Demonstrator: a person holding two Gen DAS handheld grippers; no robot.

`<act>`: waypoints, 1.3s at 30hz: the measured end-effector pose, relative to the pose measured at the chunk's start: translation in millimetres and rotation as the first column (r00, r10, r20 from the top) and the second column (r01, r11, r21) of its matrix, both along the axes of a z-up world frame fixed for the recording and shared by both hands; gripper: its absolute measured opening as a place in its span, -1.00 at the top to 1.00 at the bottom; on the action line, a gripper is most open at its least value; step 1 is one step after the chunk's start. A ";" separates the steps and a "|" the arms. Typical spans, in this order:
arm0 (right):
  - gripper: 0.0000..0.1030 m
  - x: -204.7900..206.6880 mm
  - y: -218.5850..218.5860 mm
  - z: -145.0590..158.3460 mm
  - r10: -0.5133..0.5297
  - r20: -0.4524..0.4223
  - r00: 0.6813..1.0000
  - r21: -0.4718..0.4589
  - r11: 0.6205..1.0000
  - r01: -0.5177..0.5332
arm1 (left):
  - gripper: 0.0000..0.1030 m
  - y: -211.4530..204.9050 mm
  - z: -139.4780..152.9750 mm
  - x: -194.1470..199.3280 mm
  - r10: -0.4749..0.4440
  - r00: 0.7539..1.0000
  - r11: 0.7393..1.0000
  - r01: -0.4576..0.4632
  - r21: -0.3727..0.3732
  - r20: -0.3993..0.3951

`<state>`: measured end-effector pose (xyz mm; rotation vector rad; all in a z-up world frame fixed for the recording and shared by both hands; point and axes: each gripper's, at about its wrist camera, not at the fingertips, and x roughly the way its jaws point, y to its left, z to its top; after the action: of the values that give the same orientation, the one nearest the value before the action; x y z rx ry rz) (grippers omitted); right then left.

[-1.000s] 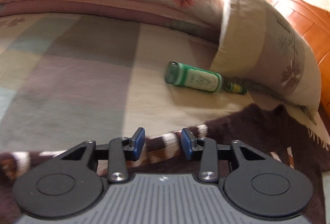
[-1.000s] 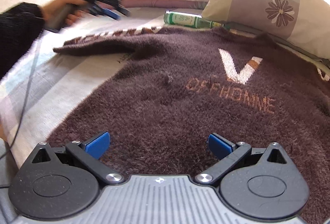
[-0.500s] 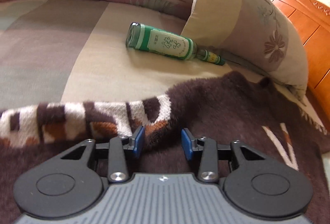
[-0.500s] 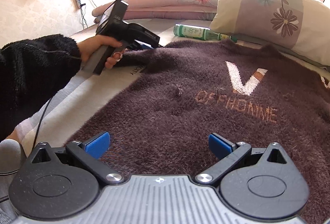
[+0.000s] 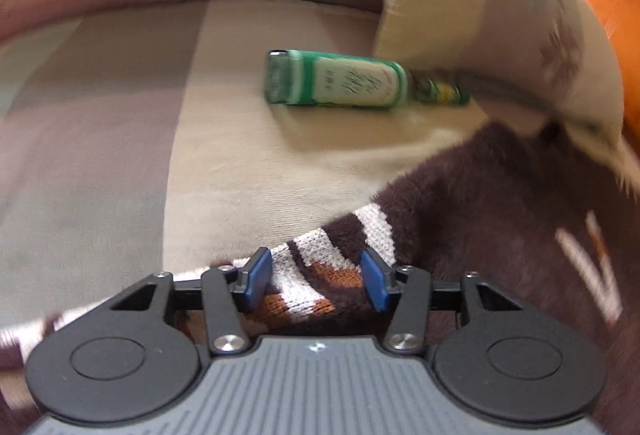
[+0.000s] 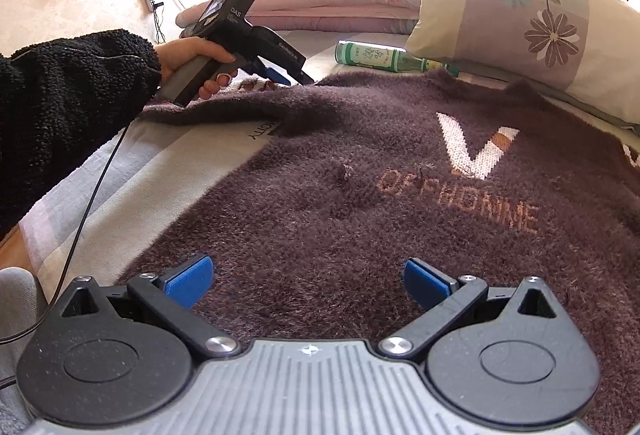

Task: Fold clothes
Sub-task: 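Press the striped-cuff sleeve flat with the left gripper open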

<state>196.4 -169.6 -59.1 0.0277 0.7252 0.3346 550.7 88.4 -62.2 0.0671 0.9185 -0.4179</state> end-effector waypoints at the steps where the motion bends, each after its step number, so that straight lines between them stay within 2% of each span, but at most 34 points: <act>1: -1.00 0.0 0.1 -0.5 0.001 -0.002 1.000 -0.001 1.000 -0.001 | -0.04 -6.1 -0.2 -0.3 -0.033 0.999 0.998 0.032 0.050 0.016; 3: -1.00 0.5 1.2 -1.9 0.004 -0.008 1.000 -0.004 1.000 -0.004 | -0.21 -19.0 -1.9 0.6 -0.099 0.994 0.984 0.092 0.153 0.036; 4: -1.00 0.9 2.0 -2.6 0.006 -0.012 1.000 -0.006 1.000 -0.006 | -0.22 -22.5 -4.1 2.6 -0.105 0.994 0.979 0.100 0.176 0.020; 7: -1.00 1.3 3.4 -3.7 0.007 -0.019 1.000 -0.016 1.000 -0.007 | -0.17 -21.6 -3.1 9.4 -0.086 0.996 0.983 0.089 0.158 -0.024; 10: -1.00 1.0 2.5 -3.2 0.005 -0.017 1.000 -0.018 1.000 -0.005 | 0.23 -19.7 -0.6 1.2 -0.088 0.996 0.982 0.089 0.164 -0.011; 12: -1.00 0.9 1.7 -3.1 0.003 -0.018 1.000 -0.014 1.000 -0.003 | 0.69 -19.7 1.7 -4.4 -0.073 0.997 0.982 0.070 0.178 0.010; 15: -1.00 1.4 1.7 -3.3 0.003 -0.020 1.000 -0.010 1.000 -0.003 | 0.85 -25.9 1.7 -6.3 -0.051 0.996 0.971 0.033 0.237 0.070; 18: -1.00 2.6 1.6 -4.2 0.002 -0.024 1.000 -0.012 1.000 -0.002 | 0.88 -32.3 -0.7 5.5 0.001 0.995 0.966 -0.027 0.256 0.101; 20: -1.00 3.6 0.6 -5.1 -0.002 -0.027 1.000 -0.012 1.000 0.001 | 0.89 -31.5 -1.6 16.7 0.050 0.992 0.969 -0.075 0.236 0.113; 23: -1.00 4.1 -1.5 -5.9 -0.008 -0.032 0.999 -0.009 1.000 0.008 | 0.89 -26.0 0.1 28.4 0.106 0.990 0.975 -0.121 0.186 0.090; 27: -1.00 2.1 -4.8 -2.2 -0.011 -0.017 1.000 0.004 1.000 0.011 | 0.86 -16.5 22.4 12.6 0.136 0.984 0.987 -0.145 0.070 0.118; 30: -1.00 0.8 -5.4 0.8 -0.011 -0.009 1.000 0.013 1.000 0.011 | 0.67 -11.4 46.4 -13.9 0.130 0.983 0.992 -0.128 -0.022 0.133; 34: -1.00 -2.8 -4.6 5.7 -0.002 0.008 1.000 0.024 1.000 0.002 | 0.59 -4.0 59.5 -59.0 0.079 0.990 0.997 -0.076 -0.023 0.113; 35: -1.00 -3.8 -4.3 6.8 0.001 0.012 1.000 0.027 1.000 -0.001 | 0.55 -0.6 59.0 -68.0 0.076 0.992 0.997 -0.072 -0.038 0.102; 36: -1.00 -4.2 -4.1 7.2 0.001 0.013 1.000 0.027 1.000 -0.002 | 0.39 2.8 58.4 -77.0 0.073 0.993 0.996 -0.068 -0.054 0.091; 38: -1.00 -4.7 -3.1 7.2 0.003 0.013 1.000 0.026 1.000 -0.003 | 0.22 9.7 50.0 -85.2 0.082 0.996 0.993 -0.078 -0.083 0.043; 39: -1.00 -4.8 -2.4 6.9 0.004 0.012 1.000 0.024 1.000 -0.004 | 0.21 12.2 42.6 -83.9 0.096 0.995 0.992 -0.094 -0.085 0.018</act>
<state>191.6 -172.0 -52.2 0.0467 0.7096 0.3469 466.8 100.7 -19.6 -0.0491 0.8778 -0.3664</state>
